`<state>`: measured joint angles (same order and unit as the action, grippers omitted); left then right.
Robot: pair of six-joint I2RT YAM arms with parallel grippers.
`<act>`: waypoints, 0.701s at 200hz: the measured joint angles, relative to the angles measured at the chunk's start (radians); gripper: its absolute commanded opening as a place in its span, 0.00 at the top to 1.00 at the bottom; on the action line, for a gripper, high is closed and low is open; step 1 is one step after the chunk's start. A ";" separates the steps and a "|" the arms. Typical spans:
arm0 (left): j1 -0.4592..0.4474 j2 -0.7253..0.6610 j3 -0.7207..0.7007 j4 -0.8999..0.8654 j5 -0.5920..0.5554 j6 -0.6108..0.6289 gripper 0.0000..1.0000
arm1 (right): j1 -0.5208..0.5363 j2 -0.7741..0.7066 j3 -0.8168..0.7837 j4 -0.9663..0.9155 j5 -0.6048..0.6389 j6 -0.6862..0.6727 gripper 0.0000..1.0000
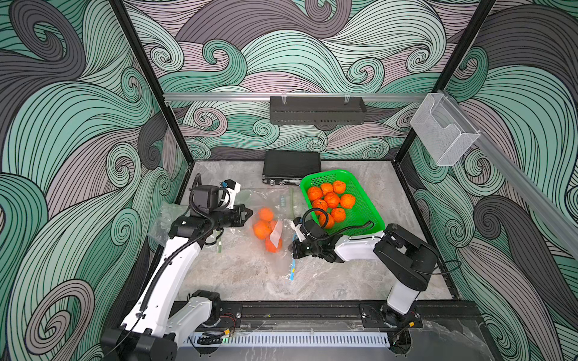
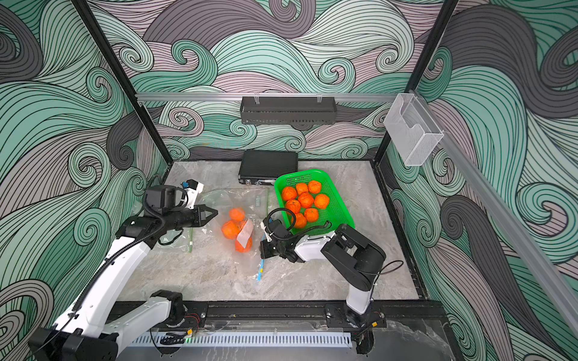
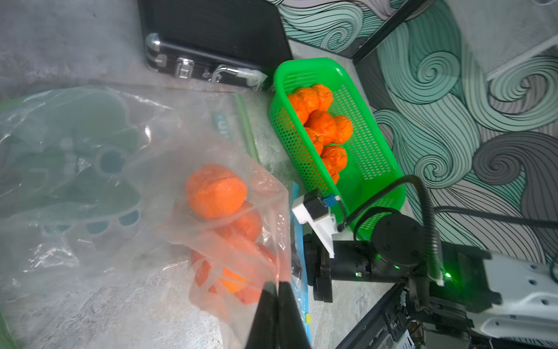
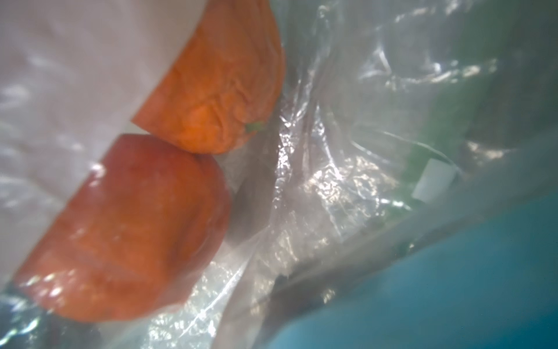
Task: Open the zip-top bag and take out the orange
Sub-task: Adjust the zipper food storage bag at the center of the board.
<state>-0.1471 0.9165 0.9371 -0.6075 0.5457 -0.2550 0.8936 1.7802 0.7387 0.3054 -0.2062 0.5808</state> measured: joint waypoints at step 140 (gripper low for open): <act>-0.013 -0.061 -0.099 0.037 -0.151 0.072 1.00 | -0.001 -0.077 -0.124 0.092 0.011 0.020 0.86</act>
<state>-0.1596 0.8551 0.8383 -0.5705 0.3943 -0.1825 0.8925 1.7031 0.6147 0.3973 -0.1947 0.6010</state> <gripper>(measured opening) 0.047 0.118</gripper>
